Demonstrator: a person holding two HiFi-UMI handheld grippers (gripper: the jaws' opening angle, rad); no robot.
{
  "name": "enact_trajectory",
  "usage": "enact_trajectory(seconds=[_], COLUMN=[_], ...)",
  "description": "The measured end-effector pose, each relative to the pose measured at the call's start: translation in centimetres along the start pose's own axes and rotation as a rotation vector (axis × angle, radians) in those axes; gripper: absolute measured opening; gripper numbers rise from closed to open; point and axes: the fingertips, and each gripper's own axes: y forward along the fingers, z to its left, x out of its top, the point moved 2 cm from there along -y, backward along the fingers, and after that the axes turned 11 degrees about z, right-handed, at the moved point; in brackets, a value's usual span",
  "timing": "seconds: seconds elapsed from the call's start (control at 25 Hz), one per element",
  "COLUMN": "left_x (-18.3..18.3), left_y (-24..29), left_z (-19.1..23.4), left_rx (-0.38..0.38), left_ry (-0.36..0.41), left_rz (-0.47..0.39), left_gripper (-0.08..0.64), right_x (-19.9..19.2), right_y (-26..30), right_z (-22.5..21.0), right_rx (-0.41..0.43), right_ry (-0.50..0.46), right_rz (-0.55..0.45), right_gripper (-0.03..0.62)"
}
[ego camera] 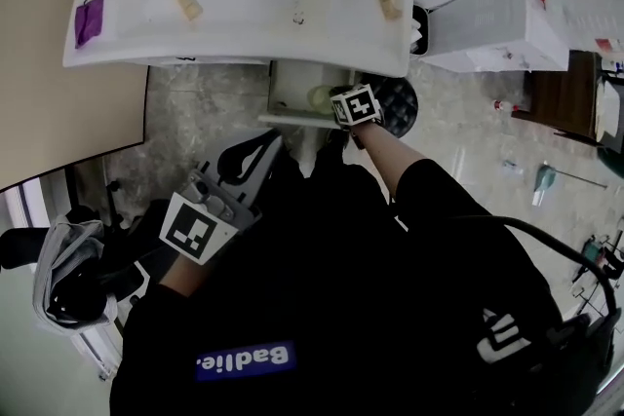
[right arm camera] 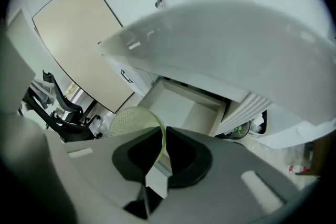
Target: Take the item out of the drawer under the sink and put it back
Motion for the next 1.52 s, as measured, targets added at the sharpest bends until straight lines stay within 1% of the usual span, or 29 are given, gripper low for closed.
enact_trajectory(seconds=[0.24,0.48,0.72,0.88,1.08,1.28,1.52], left_x=[2.1,2.9,3.5,3.9,3.9,4.0,3.7], left_y=[0.4,0.8,1.7,2.5,3.4,4.0,4.5], left_z=[-1.0,-1.7,-2.6,-3.4,-4.2,-4.8,-5.0], left_rx=[-0.033,-0.054,-0.080,-0.099,-0.134,-0.143,-0.147], left_ry=[0.027,0.041,0.058,0.076,0.081,0.086,0.089], left_rz=[-0.043,-0.050,-0.045,-0.040,-0.021,-0.012,0.004], left_gripper=[0.005,0.005,0.005,0.005,0.005,0.005,0.005], right_x=[1.0,1.5,1.3,1.0,1.1,0.9,0.5], right_y=[-7.6,-16.7,-24.7,-29.0,-33.1,-36.1,-37.2], right_z=[2.5,4.7,6.5,7.2,8.4,8.7,8.4], right_rx=[0.080,0.134,0.169,0.166,0.164,0.146,0.148], right_ry=[-0.022,-0.046,-0.053,-0.060,-0.103,-0.126,-0.125], right_rz=[-0.145,-0.315,-0.485,-0.586,-0.686,-0.765,-0.797], right_gripper=[0.021,0.021,0.021,0.021,0.021,0.021,0.021])
